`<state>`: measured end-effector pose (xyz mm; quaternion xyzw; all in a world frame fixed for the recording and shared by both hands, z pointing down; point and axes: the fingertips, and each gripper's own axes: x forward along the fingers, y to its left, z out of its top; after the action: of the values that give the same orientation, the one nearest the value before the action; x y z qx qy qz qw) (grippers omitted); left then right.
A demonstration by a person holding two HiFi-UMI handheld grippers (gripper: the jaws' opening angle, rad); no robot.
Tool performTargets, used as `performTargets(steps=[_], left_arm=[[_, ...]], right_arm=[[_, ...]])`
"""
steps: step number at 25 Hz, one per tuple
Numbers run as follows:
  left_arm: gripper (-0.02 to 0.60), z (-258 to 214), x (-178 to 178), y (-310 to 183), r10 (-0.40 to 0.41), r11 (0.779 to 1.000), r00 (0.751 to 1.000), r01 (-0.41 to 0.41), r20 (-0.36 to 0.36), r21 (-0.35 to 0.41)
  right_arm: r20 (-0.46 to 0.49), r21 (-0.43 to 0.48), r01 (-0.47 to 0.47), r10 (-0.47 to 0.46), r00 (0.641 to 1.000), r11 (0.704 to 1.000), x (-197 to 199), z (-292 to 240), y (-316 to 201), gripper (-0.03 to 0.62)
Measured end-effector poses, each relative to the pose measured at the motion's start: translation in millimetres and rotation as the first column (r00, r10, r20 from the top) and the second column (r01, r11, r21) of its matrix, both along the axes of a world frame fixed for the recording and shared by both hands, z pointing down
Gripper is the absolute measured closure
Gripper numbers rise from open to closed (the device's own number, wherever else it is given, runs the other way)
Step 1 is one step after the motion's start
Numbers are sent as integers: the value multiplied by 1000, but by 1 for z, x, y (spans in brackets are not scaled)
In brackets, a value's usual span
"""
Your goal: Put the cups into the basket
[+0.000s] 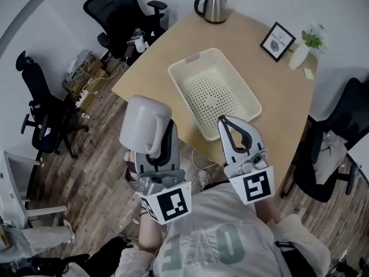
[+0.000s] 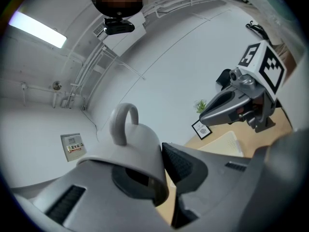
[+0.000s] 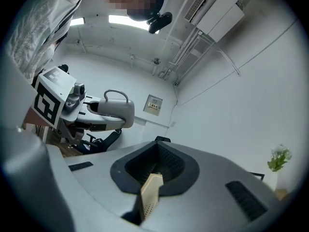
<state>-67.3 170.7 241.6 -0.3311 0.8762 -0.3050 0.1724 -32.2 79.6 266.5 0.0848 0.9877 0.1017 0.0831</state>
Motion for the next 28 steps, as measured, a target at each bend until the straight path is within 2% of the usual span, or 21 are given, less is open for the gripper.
performTargets(steps=[2,7,11,14,17,21,24,28], left_arm=[[522,2,-15,-17,17,1000,1000,-17,-13,-22],[522,10,-48,-49,87,996,995,-87,-52,-7],[522,26,-73,-69,181,983,977,-183,-110,-14],[522,32,-98,-89,255,966,960,-259,-111,-20],[522,33,-114,-117,340,938,933,-346,-116,-32],[522,33,-123,-150,465,877,879,-474,-111,-78],[522,36,-127,-164,532,834,837,-544,-126,-96],[522,42,-131,-175,582,793,800,-598,-146,-116]], right_arm=[[-7,-7,-9,9,1000,1000,-13,0,-13,595],[-25,-5,-36,36,999,999,-42,2,-31,595],[-61,-15,-115,114,992,993,-52,13,-42,595],[-62,-8,-208,207,976,978,-57,13,-58,595],[-65,-35,-314,312,948,949,-57,9,-79,595],[-69,-59,-443,439,896,894,-56,7,-99,595],[-63,-79,-503,499,864,861,-57,4,-100,595],[-50,-75,-560,558,828,825,-59,1,-100,595]])
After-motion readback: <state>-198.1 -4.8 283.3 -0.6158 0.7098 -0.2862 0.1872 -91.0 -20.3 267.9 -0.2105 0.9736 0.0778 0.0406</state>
